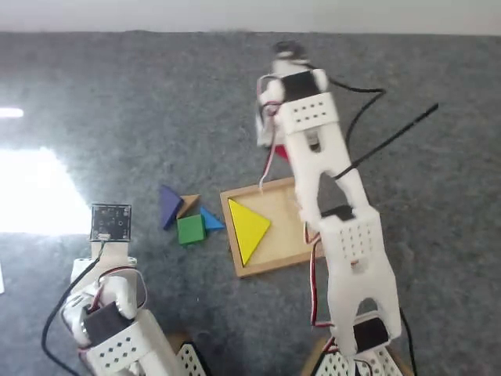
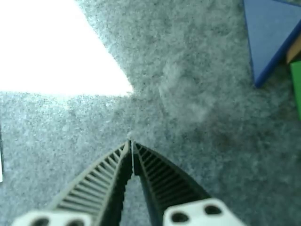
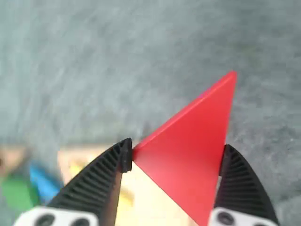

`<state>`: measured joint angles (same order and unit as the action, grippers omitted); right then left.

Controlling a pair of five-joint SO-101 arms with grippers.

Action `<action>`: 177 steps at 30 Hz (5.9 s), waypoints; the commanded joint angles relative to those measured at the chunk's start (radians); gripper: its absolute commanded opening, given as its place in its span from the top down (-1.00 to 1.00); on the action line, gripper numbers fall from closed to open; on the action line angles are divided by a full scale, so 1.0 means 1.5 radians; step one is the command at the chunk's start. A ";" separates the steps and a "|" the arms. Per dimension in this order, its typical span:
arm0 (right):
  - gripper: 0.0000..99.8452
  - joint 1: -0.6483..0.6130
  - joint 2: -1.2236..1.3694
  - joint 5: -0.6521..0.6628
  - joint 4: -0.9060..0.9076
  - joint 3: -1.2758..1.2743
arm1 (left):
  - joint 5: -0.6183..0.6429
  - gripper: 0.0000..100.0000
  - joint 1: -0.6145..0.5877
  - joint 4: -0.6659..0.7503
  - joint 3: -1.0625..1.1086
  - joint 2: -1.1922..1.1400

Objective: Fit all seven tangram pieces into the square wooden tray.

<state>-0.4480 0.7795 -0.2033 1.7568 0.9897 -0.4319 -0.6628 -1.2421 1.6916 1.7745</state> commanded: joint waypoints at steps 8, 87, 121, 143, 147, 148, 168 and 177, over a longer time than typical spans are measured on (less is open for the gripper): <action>0.56 -0.118 -0.137 0.438 0.024 -0.224 | 0.006 0.97 0.005 -0.005 -0.005 -0.001; 0.01 0.215 -0.743 0.809 -0.331 -1.167 | 0.006 0.97 0.005 -0.005 -0.005 -0.001; 0.48 0.078 -0.516 0.839 -0.384 -1.085 | 0.006 0.97 0.005 -0.005 -0.005 -0.001; 0.43 0.107 -0.544 0.774 -0.332 -1.081 | 0.006 0.97 0.005 -0.005 -0.005 -0.001; 0.49 0.116 -0.602 0.790 -0.287 -1.091 | 0.006 0.97 0.005 -0.005 -0.005 -0.001; 0.52 0.127 -0.612 0.802 -0.289 -1.102 | 0.006 0.97 0.005 -0.005 -0.005 -0.001; 0.93 0.189 -0.518 0.700 -0.461 -1.171 | 0.006 0.97 0.005 -0.005 -0.005 -0.001; 0.97 0.189 -0.520 0.622 -0.445 -1.136 | 0.006 0.97 0.005 -0.005 -0.005 -0.001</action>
<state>-0.1672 -0.0322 0.7772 1.0756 -0.7426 -0.4319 -0.6628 -1.2421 1.6916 1.7745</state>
